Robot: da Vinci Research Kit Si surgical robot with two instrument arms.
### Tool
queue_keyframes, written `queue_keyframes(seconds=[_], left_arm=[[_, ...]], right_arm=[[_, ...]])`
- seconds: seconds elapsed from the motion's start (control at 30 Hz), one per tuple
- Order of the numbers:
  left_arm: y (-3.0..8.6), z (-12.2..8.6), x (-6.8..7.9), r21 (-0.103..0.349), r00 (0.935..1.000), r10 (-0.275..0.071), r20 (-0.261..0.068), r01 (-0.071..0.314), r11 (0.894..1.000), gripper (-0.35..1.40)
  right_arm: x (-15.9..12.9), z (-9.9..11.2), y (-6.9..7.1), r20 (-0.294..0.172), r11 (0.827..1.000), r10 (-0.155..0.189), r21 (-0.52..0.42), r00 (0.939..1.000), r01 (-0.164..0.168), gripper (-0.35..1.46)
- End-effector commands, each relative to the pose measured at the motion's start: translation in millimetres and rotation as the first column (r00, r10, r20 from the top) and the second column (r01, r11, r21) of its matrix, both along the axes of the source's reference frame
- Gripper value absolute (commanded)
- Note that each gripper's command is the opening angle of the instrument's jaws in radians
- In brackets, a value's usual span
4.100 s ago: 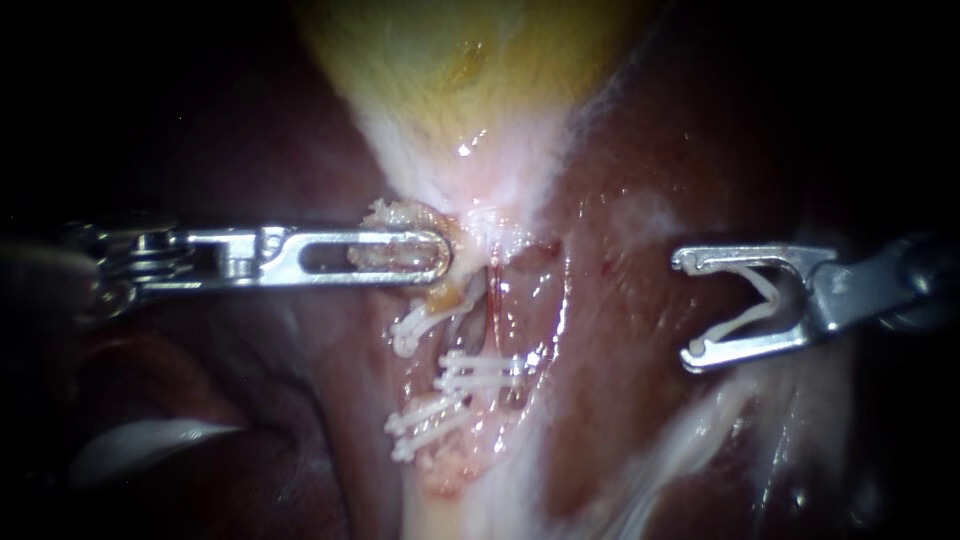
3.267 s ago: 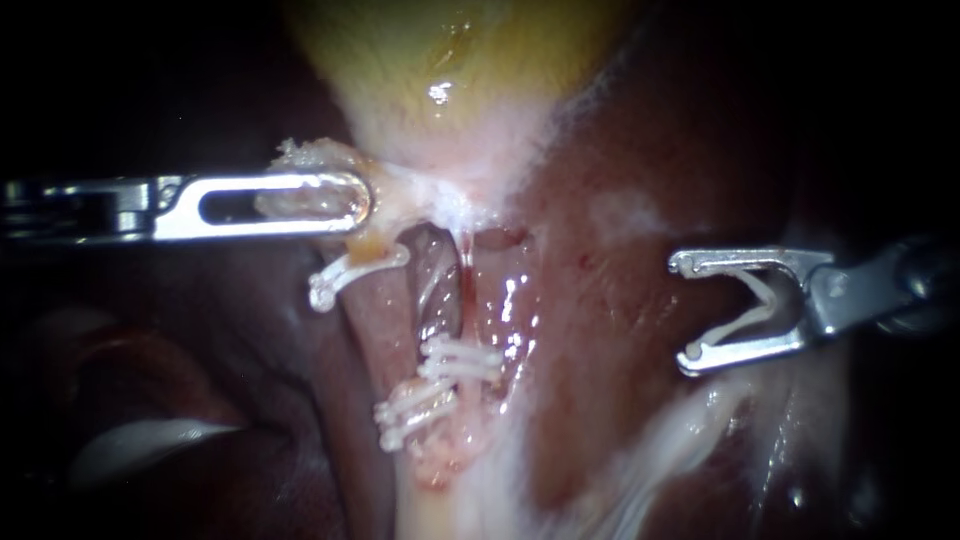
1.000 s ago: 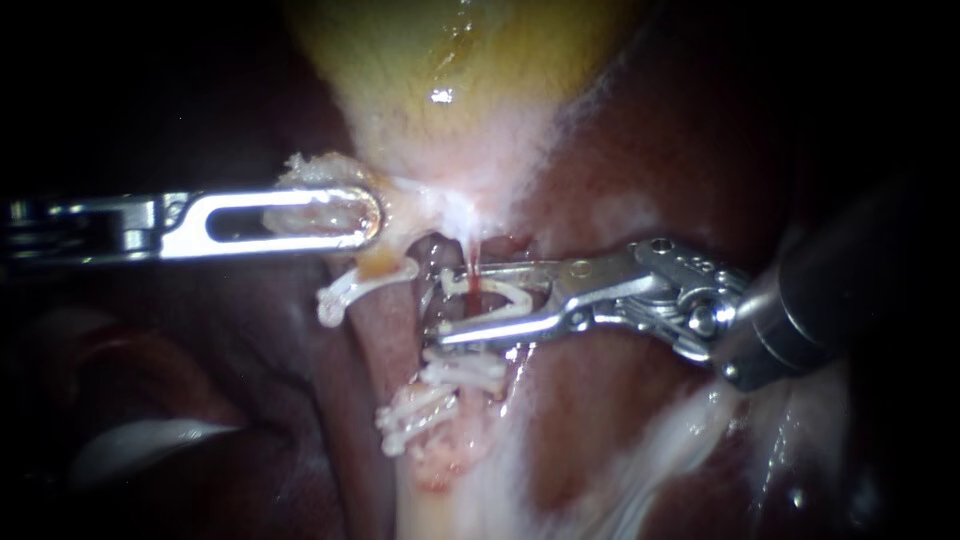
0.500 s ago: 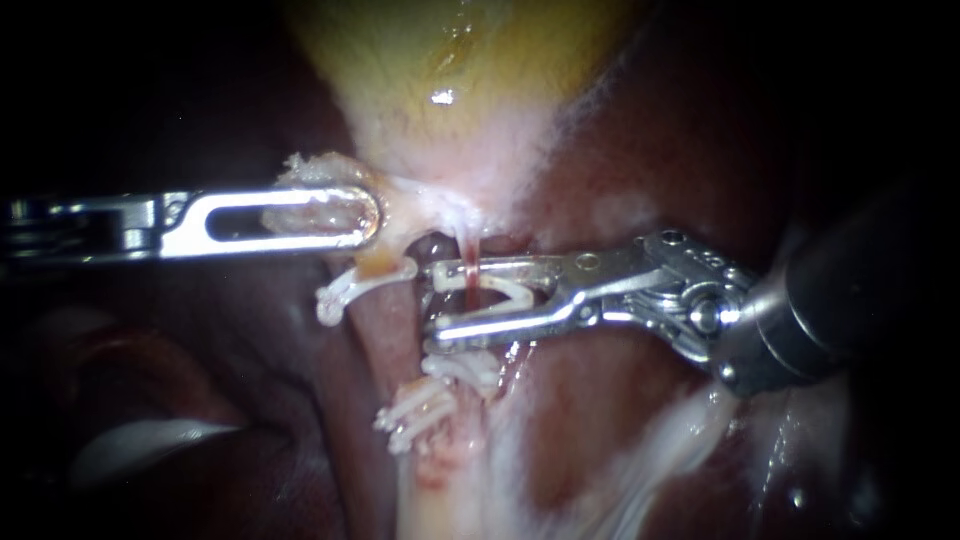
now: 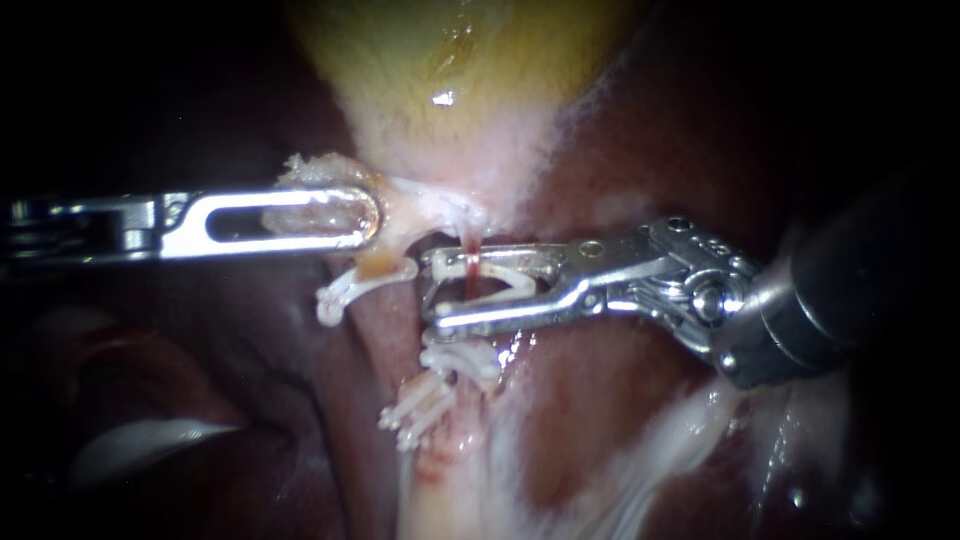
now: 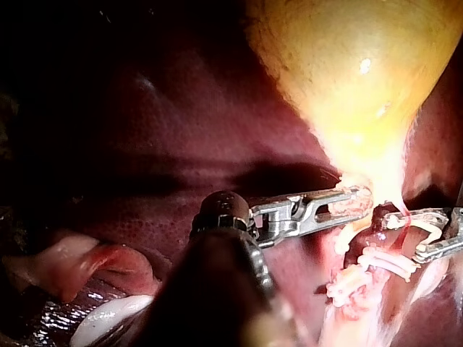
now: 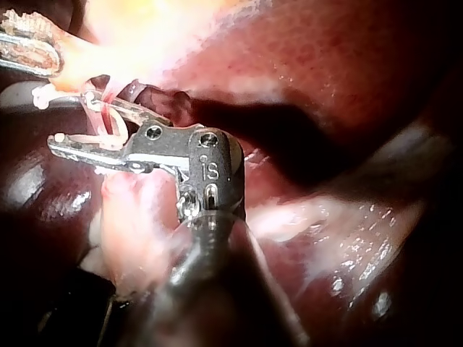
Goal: Clipping third clip right tube
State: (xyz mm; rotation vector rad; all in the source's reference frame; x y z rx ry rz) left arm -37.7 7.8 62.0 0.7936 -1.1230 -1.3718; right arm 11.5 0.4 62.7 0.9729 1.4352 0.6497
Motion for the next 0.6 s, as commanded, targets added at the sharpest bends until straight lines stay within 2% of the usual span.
queue_keyframes(seconds=[0.03,0.17,0.33,0.37,0.43,0.6], left_arm=[[0.0,0.0,0.0,0.000,1.0000,0.000,-0.001,0.000,1.000,-0.35],[0.0,0.0,0.0,0.000,1.0000,0.000,-0.001,0.000,1.000,-0.35],[0.0,0.1,0.0,-0.001,1.0000,0.000,-0.001,0.000,1.000,-0.35],[0.0,0.1,0.0,-0.001,1.0000,0.000,-0.001,0.000,1.000,-0.35],[0.0,0.1,0.0,-0.001,1.0000,0.000,-0.001,0.000,1.000,-0.35],[0.0,0.1,0.0,-0.001,1.0000,0.000,0.000,0.000,1.000,-0.35]], right_arm=[[0.0,0.0,0.0,0.001,1.000,0.000,0.000,1.0000,0.000,0.39],[-0.3,0.0,-0.2,0.009,0.999,-0.004,0.040,1.0000,0.003,0.20],[-0.8,0.2,-0.1,0.021,0.998,0.002,0.062,0.9998,-0.003,-0.30],[-0.9,0.3,0.0,0.024,0.998,0.003,0.068,0.9997,-0.005,-0.35],[-1.0,0.5,-0.1,0.045,0.996,0.025,0.083,0.9987,-0.029,-0.35],[-1.1,1.3,-0.6,0.081,0.998,0.004,0.070,0.9967,-0.010,-0.35]])
